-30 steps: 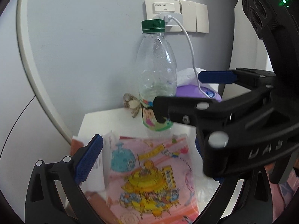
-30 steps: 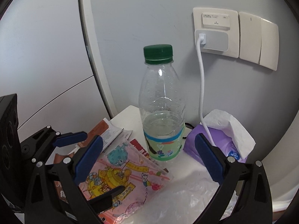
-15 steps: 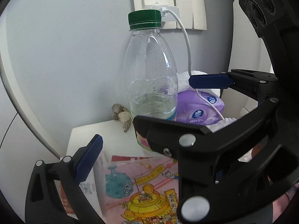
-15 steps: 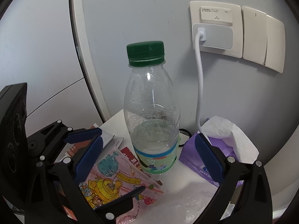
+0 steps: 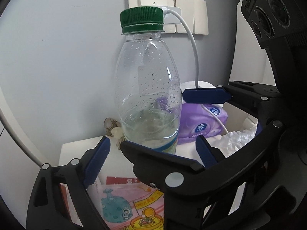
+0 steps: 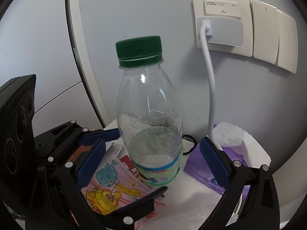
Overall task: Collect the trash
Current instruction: 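Close the right gripper around the green-capped water bottle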
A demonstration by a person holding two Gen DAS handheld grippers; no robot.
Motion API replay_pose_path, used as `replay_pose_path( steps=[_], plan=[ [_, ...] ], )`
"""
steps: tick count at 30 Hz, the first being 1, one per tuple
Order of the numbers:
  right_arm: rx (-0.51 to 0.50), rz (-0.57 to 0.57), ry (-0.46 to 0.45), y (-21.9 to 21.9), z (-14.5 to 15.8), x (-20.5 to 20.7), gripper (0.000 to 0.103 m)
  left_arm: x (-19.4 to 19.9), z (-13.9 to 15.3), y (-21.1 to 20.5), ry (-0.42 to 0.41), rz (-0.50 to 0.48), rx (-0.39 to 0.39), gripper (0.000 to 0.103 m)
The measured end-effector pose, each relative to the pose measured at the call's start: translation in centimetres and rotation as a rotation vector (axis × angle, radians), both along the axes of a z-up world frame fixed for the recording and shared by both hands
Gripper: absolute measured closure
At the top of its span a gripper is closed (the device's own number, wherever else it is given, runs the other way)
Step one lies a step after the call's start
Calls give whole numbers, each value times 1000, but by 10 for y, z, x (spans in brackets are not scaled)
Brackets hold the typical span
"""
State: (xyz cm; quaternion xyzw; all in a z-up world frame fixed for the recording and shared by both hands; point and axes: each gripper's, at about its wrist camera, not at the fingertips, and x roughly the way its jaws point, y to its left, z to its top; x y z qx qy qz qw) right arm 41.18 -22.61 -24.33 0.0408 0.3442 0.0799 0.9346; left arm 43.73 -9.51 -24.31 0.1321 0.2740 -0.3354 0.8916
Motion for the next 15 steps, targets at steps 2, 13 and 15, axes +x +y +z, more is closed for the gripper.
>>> replay_pose_path(
  steps=[2, 13, 15],
  plan=[
    [-6, -1, -1, 0, -1, 1, 17, -1, -3, 1, 1, -5, 0, 24],
    [15, 15, 8, -2, 0, 7, 34, 8, -11, -5, 15, -22, -18, 43],
    [11, 12, 2, -3, 1, 6, 37, 10, -12, -5, 18, -21, -15, 44]
  ],
)
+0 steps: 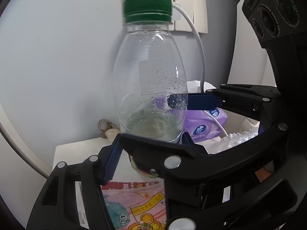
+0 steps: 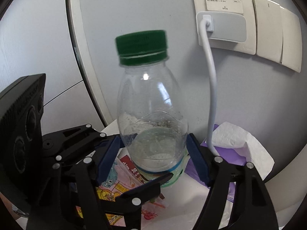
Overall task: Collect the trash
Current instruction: 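Close the right gripper around the green-capped water bottle, then lift the bottle with the right gripper and carry it over the trash bin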
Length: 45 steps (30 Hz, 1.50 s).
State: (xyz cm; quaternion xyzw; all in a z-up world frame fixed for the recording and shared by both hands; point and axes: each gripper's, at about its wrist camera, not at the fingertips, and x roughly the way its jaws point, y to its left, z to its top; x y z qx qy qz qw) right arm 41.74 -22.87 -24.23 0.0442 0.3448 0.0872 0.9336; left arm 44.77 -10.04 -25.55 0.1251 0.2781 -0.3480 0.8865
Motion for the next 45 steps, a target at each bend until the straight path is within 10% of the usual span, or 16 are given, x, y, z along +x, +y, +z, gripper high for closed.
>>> replay_pose_path(
  steps=[45],
  plan=[
    [28, 143, -129, 25, 128, -163, 40, -151, 120, 55, -110, 129, 48, 45]
  ],
)
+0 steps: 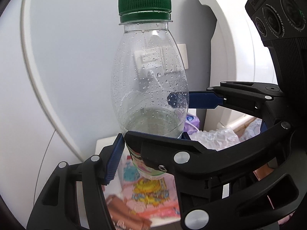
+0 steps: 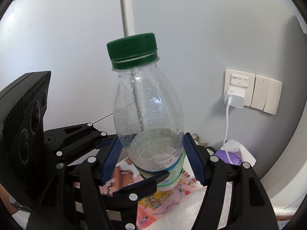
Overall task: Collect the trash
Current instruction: 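Lift the bottle with the right gripper and carry it over the trash bin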
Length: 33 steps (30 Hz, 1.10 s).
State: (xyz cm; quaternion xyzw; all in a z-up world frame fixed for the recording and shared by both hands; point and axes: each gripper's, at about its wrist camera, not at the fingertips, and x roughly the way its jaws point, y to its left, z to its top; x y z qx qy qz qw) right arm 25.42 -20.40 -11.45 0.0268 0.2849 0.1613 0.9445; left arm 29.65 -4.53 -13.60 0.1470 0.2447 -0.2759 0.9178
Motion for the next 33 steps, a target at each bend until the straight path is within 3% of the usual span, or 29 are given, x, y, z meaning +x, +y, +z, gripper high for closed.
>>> replay_pose_path(
  steps=[12, 18, 23, 33],
  plan=[
    [17, 100, 10, 25, 4, -60, 40, -81, 5, 39, 24, 101, 12, 45],
    [24, 160, 23, 74, -2, -73, 40, -120, 8, 66, 42, 161, 0, 45],
    [27, 225, 33, 110, 9, -99, 40, -156, 7, 85, 58, 209, -2, 45],
    [41, 309, 67, 147, -8, -136, 40, -210, -4, 111, 88, 299, 22, 45]
  ],
)
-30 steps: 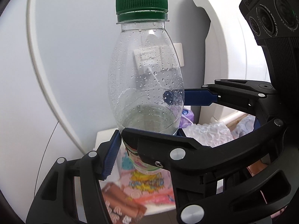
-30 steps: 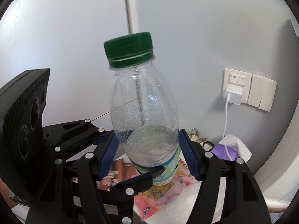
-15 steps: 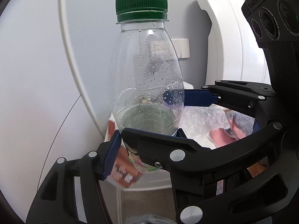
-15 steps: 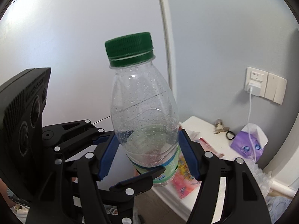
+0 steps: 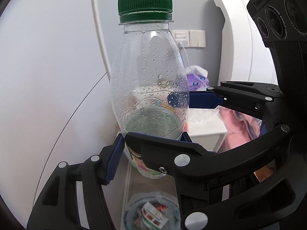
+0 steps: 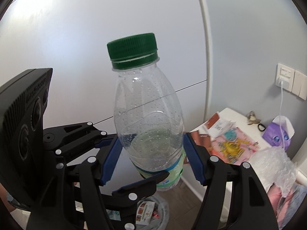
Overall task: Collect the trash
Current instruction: 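Lift the bottle with the right gripper and carry it over the trash bin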
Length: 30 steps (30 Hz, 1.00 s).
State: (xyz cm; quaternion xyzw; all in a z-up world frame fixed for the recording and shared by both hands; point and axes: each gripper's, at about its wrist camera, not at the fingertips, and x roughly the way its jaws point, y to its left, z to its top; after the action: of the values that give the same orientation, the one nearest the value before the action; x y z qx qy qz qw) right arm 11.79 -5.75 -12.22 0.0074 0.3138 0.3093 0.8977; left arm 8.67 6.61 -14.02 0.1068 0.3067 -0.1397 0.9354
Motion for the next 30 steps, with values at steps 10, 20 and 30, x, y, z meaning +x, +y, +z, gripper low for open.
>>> replay_pose_path(
  steps=[10, 20, 30],
  plan=[
    [2, 72, 63, 33, -40, -26, 40, -31, -38, 24, 62, 78, -20, 45],
    [-43, 118, 163, 61, -100, -30, 40, -32, -103, 50, 163, 116, -60, 45],
    [-65, 127, 280, 74, -167, -17, 40, -25, -176, 65, 259, 127, -117, 45]
  ],
)
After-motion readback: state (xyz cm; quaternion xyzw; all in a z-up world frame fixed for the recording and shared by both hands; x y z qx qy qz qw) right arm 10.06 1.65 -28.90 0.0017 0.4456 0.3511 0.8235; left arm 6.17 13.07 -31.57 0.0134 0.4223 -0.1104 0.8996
